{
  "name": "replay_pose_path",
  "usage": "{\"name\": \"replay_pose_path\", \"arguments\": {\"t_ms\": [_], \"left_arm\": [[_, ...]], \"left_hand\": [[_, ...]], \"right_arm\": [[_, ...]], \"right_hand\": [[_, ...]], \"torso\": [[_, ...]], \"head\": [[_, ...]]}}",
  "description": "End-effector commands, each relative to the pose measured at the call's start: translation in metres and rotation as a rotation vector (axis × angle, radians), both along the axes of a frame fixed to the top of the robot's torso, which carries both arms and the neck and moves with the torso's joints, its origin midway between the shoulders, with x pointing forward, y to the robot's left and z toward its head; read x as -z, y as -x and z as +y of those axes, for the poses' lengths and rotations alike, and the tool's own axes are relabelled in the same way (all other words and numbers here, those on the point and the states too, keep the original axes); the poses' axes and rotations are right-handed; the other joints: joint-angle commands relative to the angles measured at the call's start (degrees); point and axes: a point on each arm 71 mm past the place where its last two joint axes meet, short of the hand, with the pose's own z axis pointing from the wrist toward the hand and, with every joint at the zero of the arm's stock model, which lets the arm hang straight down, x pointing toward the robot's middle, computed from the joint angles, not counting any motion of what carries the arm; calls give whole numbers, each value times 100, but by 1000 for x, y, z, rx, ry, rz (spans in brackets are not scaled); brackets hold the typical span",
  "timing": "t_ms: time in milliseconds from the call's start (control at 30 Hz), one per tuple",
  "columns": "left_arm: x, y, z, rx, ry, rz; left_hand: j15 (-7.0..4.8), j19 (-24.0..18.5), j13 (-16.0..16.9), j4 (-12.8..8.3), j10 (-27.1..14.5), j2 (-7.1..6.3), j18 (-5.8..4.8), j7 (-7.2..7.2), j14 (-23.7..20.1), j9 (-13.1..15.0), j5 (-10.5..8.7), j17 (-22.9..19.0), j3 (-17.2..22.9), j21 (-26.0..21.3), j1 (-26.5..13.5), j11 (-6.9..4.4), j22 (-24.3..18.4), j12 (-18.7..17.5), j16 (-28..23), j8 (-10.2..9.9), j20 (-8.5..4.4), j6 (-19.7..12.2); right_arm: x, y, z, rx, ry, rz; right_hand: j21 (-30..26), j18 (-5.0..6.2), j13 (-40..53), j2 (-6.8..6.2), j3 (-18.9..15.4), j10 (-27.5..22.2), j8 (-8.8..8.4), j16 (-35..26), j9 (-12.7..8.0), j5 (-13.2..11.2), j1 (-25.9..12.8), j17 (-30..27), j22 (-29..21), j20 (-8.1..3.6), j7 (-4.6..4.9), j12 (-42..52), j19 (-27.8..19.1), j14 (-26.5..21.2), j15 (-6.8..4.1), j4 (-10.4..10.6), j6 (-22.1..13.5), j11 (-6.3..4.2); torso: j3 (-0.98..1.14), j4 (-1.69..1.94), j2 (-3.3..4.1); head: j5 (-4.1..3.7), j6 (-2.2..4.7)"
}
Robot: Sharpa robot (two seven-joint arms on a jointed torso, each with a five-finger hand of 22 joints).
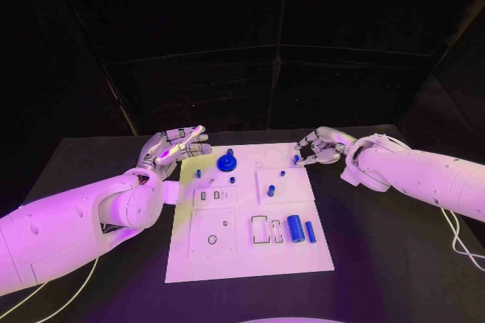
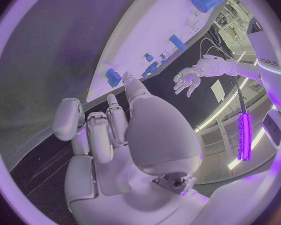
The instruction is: Assemble the parts on the task board
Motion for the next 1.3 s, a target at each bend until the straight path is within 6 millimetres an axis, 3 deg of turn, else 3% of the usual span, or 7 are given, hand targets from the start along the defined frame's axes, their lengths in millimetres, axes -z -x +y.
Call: {"name": "replay_pose_path", "arguments": {"t_ms": [33, 267, 1300], "left_arm": [[-2, 0, -2, 13, 4, -10], [-2, 0, -2, 14, 4, -11], [-1, 0, -2, 12, 3, -11]], "left_hand": [[38, -9, -5, -21, 8, 26, 5, 252, -11, -9, 0, 8, 2, -24, 47, 25, -9, -33, -29, -31, 43, 16], [38, -9, -5, -21, 8, 26, 5, 252, -11, -9, 0, 8, 2, -24, 47, 25, -9, -33, -29, -31, 43, 16], [38, -9, -5, -32, 11, 26, 6, 249, -7, -10, 0, 9, -5, -29, 49, 23, -13, -41, -35, -40, 44, 16]], "right_arm": [[2, -1, 2, -7, 16, 7], [6, -2, 4, -6, 28, 9], [12, -4, 8, 2, 46, 23]], "right_hand": [[-24, 13, 431, 81, -38, 8, 47, 2, 15, -32, 40, 1207, 13, -21, -10, 23, -15, 523, 27, -16, 82, -24], [-15, 10, 451, 229, 7, 38, 163, 4, 52, -109, 113, 1216, 30, -56, -62, 53, 0, 525, -14, -62, 320, -73], [6, 1, 492, 358, 49, 93, 234, 11, 61, -122, 88, 1238, 74, -96, -115, 104, 34, 531, -57, -57, 536, -122]], "torso": [[-2, -2, -3], [-1, 3, -3], [1, 5, -5]], "head": [[-10, 10], [1, 12], [-35, -3]]}}
